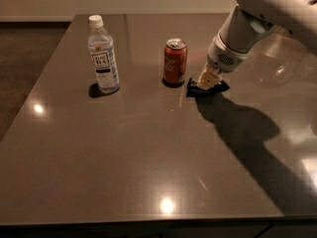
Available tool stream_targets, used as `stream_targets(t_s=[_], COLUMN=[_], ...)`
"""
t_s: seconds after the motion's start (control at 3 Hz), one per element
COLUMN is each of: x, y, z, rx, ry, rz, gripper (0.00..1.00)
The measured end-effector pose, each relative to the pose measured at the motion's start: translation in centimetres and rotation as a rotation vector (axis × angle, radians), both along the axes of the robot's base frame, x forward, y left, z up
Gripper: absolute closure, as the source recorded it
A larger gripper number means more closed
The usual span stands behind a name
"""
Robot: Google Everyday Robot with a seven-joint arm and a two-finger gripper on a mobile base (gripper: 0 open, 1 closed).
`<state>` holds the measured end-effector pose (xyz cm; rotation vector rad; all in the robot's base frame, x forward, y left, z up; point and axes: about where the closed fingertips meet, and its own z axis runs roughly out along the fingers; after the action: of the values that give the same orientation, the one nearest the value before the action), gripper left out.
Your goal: Move rxbar chocolate near coke can
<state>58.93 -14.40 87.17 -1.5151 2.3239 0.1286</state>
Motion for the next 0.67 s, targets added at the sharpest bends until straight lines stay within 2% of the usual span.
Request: stream_targets(t_s=[0.33, 0.67], x=[-0.02, -0.01], y=[0.09, 0.23], z=[-0.12, -0.31], rx=[0.000, -0.001], ry=[0.002, 0.005], rz=[0.002, 0.005], gripper=[0.51, 0.20])
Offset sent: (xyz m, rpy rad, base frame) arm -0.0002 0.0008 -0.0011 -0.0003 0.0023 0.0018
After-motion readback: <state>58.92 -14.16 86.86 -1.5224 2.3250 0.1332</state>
